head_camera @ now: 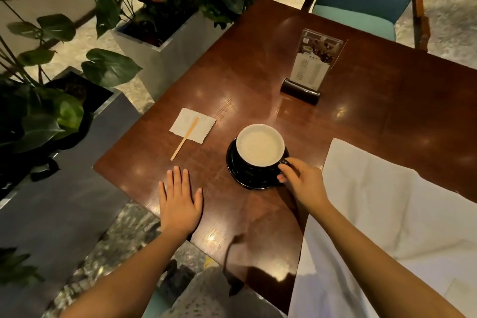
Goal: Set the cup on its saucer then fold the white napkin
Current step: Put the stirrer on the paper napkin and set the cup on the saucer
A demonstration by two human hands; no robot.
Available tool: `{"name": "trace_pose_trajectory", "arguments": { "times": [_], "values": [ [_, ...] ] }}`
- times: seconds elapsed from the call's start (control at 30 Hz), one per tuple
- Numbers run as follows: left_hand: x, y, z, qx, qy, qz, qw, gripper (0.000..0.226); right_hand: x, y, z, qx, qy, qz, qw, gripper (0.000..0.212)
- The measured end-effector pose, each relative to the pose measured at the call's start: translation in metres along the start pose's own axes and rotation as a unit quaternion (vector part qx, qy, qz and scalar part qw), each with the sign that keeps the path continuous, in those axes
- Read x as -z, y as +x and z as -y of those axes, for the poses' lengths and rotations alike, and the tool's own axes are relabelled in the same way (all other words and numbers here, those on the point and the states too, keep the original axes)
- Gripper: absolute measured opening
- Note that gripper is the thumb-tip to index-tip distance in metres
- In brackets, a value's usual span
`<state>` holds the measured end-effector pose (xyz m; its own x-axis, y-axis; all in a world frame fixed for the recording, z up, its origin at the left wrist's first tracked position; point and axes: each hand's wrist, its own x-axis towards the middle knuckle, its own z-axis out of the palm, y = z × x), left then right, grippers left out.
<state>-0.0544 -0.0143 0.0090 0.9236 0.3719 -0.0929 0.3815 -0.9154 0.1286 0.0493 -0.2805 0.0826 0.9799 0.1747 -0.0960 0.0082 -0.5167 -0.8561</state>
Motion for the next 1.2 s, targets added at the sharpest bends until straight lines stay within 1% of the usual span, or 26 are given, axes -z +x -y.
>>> {"name": "trace_pose_trajectory", "arguments": {
  "times": [0.17, 0.33, 0.63, 0.8, 0.93, 1.07, 1.13, 1.2],
  "values": [
    [-0.0010, -0.0005, 0.0002, 0.003, 0.002, 0.005, 1.000, 0.070, -0.0059, -0.0038, -0.0022, 0.004, -0.016, -0.009, 1.000, 0.024],
    [0.0000, -0.0004, 0.0002, 0.001, 0.003, 0.009, 1.000, 0.070, -0.0066, -0.0036, -0.0032, 0.003, -0.031, 0.000, 1.000, 0.024],
    [-0.0002, 0.0003, 0.0017, -0.004, -0.007, 0.008, 1.000, 0.073, -0.0039, -0.0009, -0.0079, -0.006, -0.014, 0.014, 1.000, 0.029],
    [-0.0012, 0.0007, 0.0027, -0.006, -0.008, 0.003, 1.000, 0.073, -0.0035, -0.0004, -0.0095, -0.022, -0.004, 0.016, 1.000, 0.027],
    [-0.0013, 0.0001, 0.0034, -0.011, -0.009, 0.007, 1.000, 0.069, -0.0044, -0.0001, -0.0090, -0.021, -0.008, 0.011, 1.000, 0.025],
    [-0.0006, 0.0014, 0.0041, -0.017, -0.004, 0.025, 1.000, 0.065, -0.0072, -0.0002, -0.0091, -0.039, 0.007, 0.004, 0.999, 0.026],
    [0.0019, 0.0014, 0.0047, -0.030, 0.000, 0.035, 0.999, 0.067, -0.0088, -0.0018, -0.0086, -0.045, 0.017, -0.004, 0.999, 0.028],
    [0.0031, -0.0007, 0.0029, -0.079, 0.012, 0.046, 0.996, 0.070, -0.0095, -0.0029, -0.0074, -0.048, 0.022, -0.012, 0.999, 0.028]
  ]
}}
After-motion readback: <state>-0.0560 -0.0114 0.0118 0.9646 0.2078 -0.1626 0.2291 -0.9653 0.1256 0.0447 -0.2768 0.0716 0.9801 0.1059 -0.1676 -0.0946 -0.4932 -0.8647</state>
